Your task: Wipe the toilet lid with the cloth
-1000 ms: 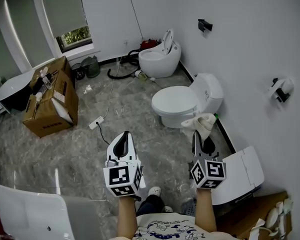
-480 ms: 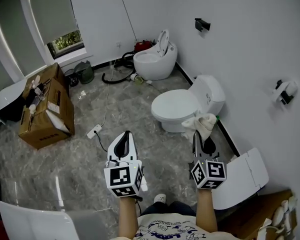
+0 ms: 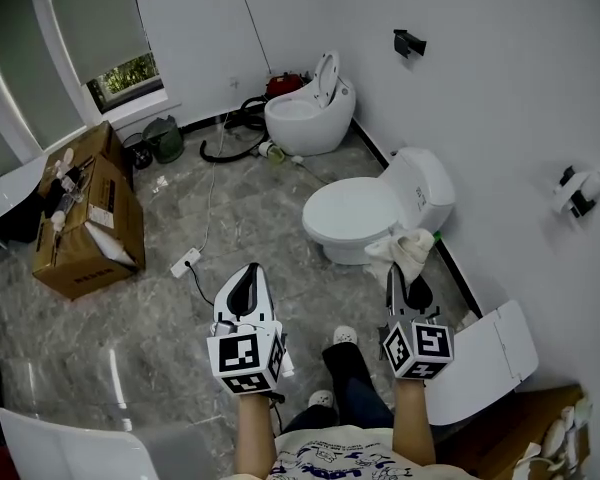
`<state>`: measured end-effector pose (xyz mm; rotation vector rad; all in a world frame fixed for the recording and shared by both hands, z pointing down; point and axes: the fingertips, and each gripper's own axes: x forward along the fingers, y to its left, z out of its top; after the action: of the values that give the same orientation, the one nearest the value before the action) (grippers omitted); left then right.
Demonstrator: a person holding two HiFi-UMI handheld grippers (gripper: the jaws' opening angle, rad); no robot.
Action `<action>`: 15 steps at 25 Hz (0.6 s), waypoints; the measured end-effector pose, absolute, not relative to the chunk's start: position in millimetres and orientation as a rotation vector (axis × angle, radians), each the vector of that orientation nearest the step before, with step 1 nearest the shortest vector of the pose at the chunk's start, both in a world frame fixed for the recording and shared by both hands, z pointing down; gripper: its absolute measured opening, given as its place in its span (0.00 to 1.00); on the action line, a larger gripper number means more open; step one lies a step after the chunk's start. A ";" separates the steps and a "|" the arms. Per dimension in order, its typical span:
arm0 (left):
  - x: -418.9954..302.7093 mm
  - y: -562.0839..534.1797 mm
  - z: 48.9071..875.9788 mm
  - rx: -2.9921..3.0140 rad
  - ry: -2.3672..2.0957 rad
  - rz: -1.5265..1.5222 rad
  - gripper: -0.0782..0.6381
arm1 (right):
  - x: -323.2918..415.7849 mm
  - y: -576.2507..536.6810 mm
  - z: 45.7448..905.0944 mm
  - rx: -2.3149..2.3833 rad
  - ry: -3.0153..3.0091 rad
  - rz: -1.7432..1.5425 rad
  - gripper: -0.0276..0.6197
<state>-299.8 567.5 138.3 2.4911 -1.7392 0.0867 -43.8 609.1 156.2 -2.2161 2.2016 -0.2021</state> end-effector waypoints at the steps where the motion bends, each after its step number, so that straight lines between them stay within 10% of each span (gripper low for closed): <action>1: -298.7 560.1 137.3 2.486 -1.747 0.087 0.11 | -42.1 601.2 157.5 -2.214 2.205 -0.206 0.19; 15: -238.3 403.8 145.5 2.440 -1.809 0.123 0.11 | 15.7 428.5 164.0 -2.147 2.255 -0.216 0.19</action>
<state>-238.3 403.8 145.5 2.4403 -1.8092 0.1233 15.7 428.5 164.0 -2.1469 2.2548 -0.2160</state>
